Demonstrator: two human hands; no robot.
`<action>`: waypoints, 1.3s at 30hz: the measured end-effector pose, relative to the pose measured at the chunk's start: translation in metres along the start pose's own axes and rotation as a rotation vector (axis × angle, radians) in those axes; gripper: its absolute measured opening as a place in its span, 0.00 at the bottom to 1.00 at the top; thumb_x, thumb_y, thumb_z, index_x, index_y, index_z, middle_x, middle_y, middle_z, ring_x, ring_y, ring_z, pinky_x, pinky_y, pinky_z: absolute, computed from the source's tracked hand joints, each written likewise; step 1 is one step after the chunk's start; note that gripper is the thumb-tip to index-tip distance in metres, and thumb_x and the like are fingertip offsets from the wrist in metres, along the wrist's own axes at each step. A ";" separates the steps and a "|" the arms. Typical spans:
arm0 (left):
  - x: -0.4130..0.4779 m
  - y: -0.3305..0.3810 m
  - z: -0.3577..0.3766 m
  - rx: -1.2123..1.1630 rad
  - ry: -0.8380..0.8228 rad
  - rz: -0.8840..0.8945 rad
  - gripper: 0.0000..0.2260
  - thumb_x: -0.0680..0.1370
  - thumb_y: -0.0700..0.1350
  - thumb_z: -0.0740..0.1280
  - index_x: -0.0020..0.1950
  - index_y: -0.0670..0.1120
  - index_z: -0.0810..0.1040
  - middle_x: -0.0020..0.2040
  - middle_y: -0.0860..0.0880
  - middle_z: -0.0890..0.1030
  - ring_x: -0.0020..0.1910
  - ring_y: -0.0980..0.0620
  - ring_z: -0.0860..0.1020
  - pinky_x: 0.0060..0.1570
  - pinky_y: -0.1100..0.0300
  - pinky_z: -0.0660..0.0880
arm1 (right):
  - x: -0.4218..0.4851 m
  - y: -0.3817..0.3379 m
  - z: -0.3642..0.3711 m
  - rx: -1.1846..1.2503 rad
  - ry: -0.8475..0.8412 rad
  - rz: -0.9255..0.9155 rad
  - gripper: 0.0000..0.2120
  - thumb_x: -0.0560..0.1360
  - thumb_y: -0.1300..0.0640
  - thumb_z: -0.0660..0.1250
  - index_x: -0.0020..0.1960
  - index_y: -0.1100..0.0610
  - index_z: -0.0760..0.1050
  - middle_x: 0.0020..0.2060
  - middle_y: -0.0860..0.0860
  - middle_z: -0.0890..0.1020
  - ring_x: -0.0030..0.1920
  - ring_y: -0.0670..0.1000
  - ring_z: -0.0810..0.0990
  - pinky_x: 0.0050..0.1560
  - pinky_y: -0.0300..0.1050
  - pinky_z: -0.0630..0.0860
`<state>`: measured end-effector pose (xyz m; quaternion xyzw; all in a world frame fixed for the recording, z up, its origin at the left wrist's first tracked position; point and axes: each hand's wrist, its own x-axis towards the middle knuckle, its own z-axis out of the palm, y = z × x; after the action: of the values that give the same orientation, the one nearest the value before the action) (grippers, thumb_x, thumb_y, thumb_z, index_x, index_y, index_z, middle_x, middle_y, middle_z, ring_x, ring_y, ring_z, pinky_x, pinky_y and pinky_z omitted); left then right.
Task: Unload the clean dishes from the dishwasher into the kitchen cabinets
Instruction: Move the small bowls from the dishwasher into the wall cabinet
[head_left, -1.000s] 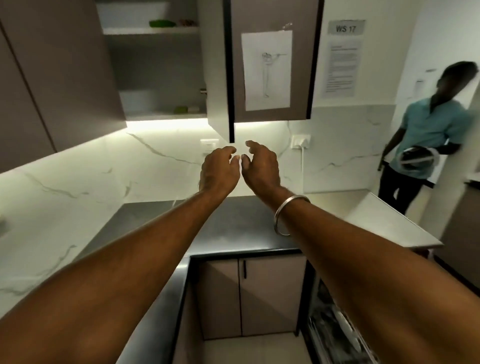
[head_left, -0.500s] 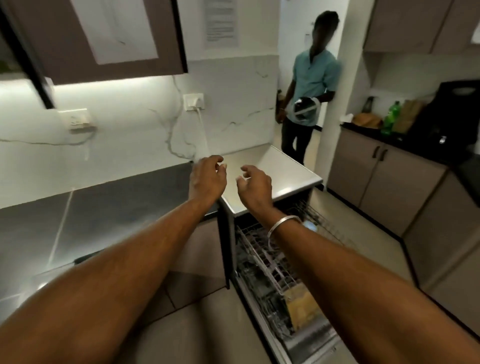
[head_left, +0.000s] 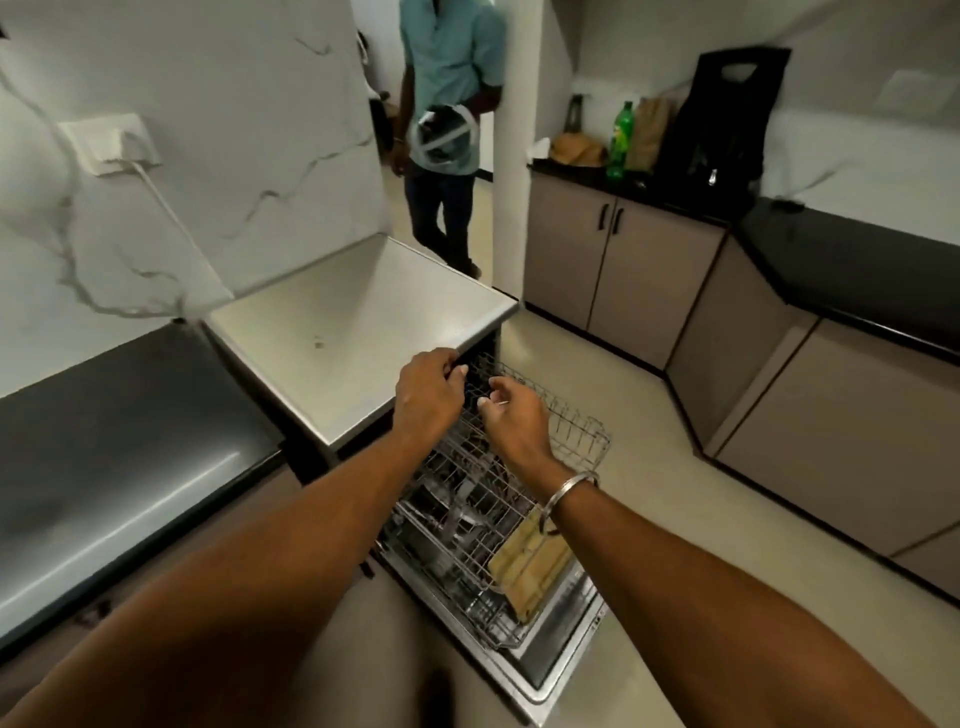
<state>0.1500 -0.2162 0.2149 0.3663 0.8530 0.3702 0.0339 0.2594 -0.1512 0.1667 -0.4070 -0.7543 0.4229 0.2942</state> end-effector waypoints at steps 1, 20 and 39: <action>0.011 -0.005 0.014 -0.011 -0.048 0.002 0.15 0.81 0.49 0.69 0.66 0.46 0.82 0.58 0.46 0.85 0.56 0.48 0.82 0.59 0.55 0.77 | 0.010 0.009 0.002 -0.001 0.020 0.030 0.17 0.77 0.53 0.70 0.65 0.52 0.78 0.49 0.46 0.81 0.47 0.46 0.81 0.47 0.47 0.83; 0.158 -0.107 0.224 0.032 -0.562 -0.137 0.22 0.79 0.47 0.74 0.72 0.47 0.76 0.63 0.45 0.82 0.61 0.47 0.80 0.61 0.52 0.78 | 0.160 0.184 0.047 0.019 0.152 0.494 0.19 0.73 0.61 0.75 0.64 0.58 0.79 0.48 0.51 0.83 0.46 0.48 0.79 0.47 0.35 0.71; 0.241 -0.232 0.461 -0.658 -0.596 -0.984 0.18 0.85 0.35 0.59 0.75 0.36 0.69 0.70 0.35 0.75 0.63 0.39 0.79 0.60 0.52 0.76 | 0.262 0.353 0.174 0.442 0.205 0.822 0.08 0.75 0.63 0.72 0.46 0.50 0.83 0.39 0.49 0.84 0.41 0.50 0.80 0.51 0.60 0.82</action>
<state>-0.0132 0.1138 -0.2202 -0.0088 0.7174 0.4357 0.5436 0.1216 0.1157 -0.1983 -0.6390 -0.3899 0.6121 0.2551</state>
